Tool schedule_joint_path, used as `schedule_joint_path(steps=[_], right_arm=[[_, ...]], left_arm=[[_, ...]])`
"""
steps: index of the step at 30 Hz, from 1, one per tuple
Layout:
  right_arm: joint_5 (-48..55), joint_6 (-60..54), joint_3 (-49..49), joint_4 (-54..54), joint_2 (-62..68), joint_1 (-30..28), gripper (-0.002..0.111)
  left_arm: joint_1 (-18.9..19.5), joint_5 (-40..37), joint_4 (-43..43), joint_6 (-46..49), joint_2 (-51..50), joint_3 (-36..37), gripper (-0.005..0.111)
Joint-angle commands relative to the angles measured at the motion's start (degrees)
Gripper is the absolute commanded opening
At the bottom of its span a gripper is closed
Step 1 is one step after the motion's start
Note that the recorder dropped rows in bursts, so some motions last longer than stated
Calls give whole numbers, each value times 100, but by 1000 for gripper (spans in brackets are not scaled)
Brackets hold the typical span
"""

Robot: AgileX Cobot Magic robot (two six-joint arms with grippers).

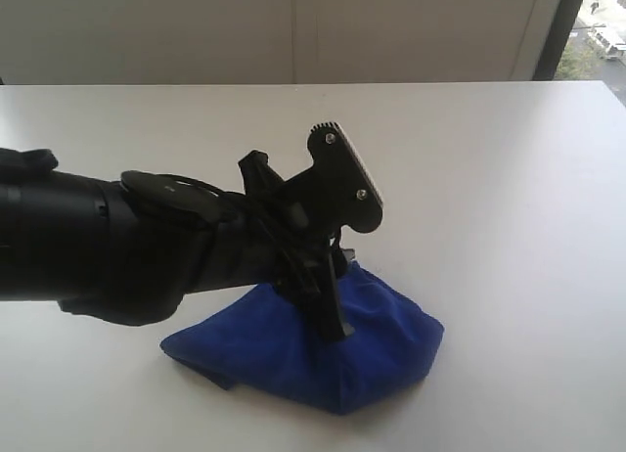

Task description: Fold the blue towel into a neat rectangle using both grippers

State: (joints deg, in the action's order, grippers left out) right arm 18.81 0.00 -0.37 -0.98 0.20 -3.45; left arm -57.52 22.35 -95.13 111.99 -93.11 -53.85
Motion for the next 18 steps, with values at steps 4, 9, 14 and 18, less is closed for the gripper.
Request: schedule_joint_path(steps=[4,9,14,18], right_arm=[[-51,0,37,-28,-20,13,0],[-51,0,37,-28,-20,13,0],[-51,0,37,-28,-20,13,0],[-51,0,37,-28,-20,13,0]], left_arm=[[-26,-327,-292,-155,-579,7,44],[135,-144,-482,-482,-907,-41,44],[258,-642,-482,-578,-930,-74,30],[258,-572,-482,-578,-930,-98,7]])
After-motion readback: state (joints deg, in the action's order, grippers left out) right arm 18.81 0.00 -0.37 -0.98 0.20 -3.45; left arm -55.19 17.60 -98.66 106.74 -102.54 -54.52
